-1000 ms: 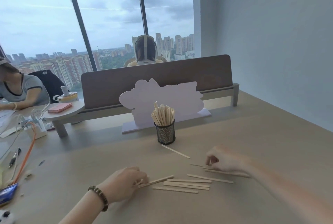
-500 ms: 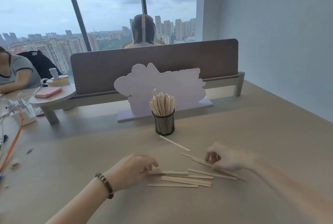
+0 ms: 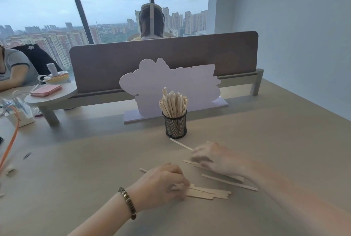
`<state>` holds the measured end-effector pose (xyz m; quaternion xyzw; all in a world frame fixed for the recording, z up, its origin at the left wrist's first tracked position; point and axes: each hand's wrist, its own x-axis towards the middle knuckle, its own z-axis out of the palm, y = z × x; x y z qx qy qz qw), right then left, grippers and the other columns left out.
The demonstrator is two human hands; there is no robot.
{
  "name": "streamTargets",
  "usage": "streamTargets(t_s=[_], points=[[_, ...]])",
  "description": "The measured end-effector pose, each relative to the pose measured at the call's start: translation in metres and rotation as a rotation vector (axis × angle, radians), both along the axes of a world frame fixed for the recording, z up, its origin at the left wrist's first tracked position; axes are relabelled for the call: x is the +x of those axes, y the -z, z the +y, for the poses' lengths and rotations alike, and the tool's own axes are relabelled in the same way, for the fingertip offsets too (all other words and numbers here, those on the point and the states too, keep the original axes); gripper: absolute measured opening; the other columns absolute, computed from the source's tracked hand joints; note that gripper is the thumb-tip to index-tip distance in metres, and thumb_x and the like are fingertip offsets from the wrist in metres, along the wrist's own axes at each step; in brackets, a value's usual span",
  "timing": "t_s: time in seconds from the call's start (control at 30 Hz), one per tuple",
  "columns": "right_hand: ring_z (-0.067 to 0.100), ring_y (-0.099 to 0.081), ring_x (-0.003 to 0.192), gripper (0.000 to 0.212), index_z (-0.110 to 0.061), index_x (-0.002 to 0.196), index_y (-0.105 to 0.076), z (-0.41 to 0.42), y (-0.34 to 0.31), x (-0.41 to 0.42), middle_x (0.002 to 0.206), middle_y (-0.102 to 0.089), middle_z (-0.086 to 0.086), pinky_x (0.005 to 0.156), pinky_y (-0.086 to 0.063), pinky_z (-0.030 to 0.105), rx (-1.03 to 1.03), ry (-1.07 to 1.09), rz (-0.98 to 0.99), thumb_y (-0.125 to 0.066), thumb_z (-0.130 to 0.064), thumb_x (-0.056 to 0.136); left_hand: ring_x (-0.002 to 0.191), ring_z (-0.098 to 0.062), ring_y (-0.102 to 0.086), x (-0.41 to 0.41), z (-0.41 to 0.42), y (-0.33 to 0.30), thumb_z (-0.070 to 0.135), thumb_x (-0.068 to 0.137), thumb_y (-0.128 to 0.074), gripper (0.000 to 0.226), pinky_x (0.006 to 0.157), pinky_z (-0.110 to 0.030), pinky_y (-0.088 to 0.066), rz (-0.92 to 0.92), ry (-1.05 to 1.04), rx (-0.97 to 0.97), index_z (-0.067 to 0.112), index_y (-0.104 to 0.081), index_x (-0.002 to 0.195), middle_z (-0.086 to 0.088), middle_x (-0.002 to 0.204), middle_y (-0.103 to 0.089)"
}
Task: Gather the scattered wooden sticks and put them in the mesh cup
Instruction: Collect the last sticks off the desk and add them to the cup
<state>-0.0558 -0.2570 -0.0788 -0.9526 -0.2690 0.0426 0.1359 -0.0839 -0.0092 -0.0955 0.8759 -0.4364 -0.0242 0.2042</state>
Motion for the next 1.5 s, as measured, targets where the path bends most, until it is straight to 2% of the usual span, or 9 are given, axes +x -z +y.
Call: streamTargets(t_s=[0.1,0.23,0.33,0.5,0.63,0.77,0.9,1.27,1.5], points=[[0.014,-0.05,0.125,0.025,-0.022,0.117,-0.072,-0.004,0.0,0.002,0.135,-0.062,-0.011,0.102,-0.037,0.026,-0.029,-0.001,-0.042,-0.059,-0.026,0.097,0.092,-0.008,-0.052,0.001,0.007,-0.002,0.042,0.087,-0.062,0.027,0.08,-0.011,-0.038,0.011,0.004,-0.014,0.03,-0.072,0.109,0.01,0.103,-0.063],[0.014,-0.065,0.096,0.012,-0.02,0.092,-0.078,-0.018,-0.005,-0.001,0.105,-0.072,-0.005,0.091,-0.049,0.031,0.005,0.053,-0.023,-0.068,-0.023,0.088,0.095,-0.008,-0.053,0.0,0.017,-0.009,0.036,0.086,-0.064,0.023,0.081,-0.011,-0.039,0.024,-0.007,-0.012,0.028,-0.073,0.105,0.01,0.103,-0.066],[0.009,-0.064,0.089,0.014,-0.026,0.101,-0.075,-0.025,-0.008,-0.008,0.105,-0.064,-0.007,0.086,-0.051,0.031,0.058,0.093,-0.015,-0.07,-0.029,0.088,0.102,-0.009,-0.053,0.0,0.022,-0.01,0.026,0.086,-0.067,0.026,0.087,-0.016,-0.04,0.022,-0.043,0.009,0.027,-0.071,0.112,0.007,0.107,-0.064],[0.016,-0.055,0.112,0.05,-0.033,0.132,-0.058,-0.03,-0.01,-0.021,0.126,-0.059,-0.007,0.09,-0.043,0.028,-0.134,0.105,0.039,-0.067,-0.046,0.085,0.113,-0.006,-0.046,0.0,0.03,-0.006,0.031,0.088,-0.065,0.043,0.096,-0.015,-0.036,-0.026,-0.134,0.105,0.029,-0.058,0.13,0.008,0.119,-0.054],[0.014,-0.06,0.104,0.041,-0.031,0.124,-0.064,-0.023,-0.011,-0.03,0.117,-0.067,-0.007,0.084,-0.043,0.025,-0.087,0.14,-0.005,-0.069,-0.034,0.084,0.109,-0.009,-0.053,0.001,0.027,-0.012,0.032,0.087,-0.065,0.027,0.092,-0.029,-0.044,-0.01,-0.15,0.168,0.028,-0.065,0.114,0.008,0.112,-0.058],[0.017,-0.059,0.105,0.039,-0.031,0.125,-0.063,-0.016,-0.013,-0.037,0.116,-0.065,-0.006,0.085,-0.042,0.027,-0.08,0.134,0.017,-0.066,-0.041,0.087,0.094,-0.009,-0.058,0.003,0.026,-0.015,0.03,0.086,-0.066,0.012,0.086,-0.033,-0.049,0.029,-0.162,0.188,0.027,-0.063,0.097,0.01,0.101,-0.057],[0.018,-0.058,0.107,0.045,-0.028,0.128,-0.062,-0.011,-0.011,-0.043,0.115,-0.064,-0.005,0.082,-0.039,0.026,-0.123,0.116,0.034,-0.07,-0.032,0.084,0.099,-0.006,-0.055,0.0,0.027,-0.016,0.032,0.086,-0.065,0.012,0.088,-0.03,-0.047,0.026,-0.143,0.177,0.031,-0.06,0.096,0.011,0.106,-0.055],[0.018,-0.059,0.1,0.016,-0.023,0.097,-0.071,-0.008,-0.011,-0.044,0.097,-0.062,-0.005,0.083,-0.044,0.028,-0.052,0.172,0.047,-0.066,-0.022,0.081,0.085,-0.009,-0.049,0.0,0.021,-0.017,0.028,0.086,-0.063,0.022,0.08,-0.026,-0.042,0.047,-0.187,0.271,0.025,-0.06,0.108,0.012,0.095,-0.05],[0.012,-0.046,0.087,0.016,-0.025,0.095,-0.066,-0.007,-0.016,-0.042,0.092,-0.06,-0.007,0.072,-0.035,0.026,-0.083,0.171,0.098,-0.071,-0.027,0.08,0.103,-0.015,-0.055,-0.006,0.022,-0.02,0.029,0.089,-0.061,0.017,0.081,-0.026,-0.039,0.0,-0.196,0.287,0.025,-0.059,0.106,0.009,0.106,-0.055]])
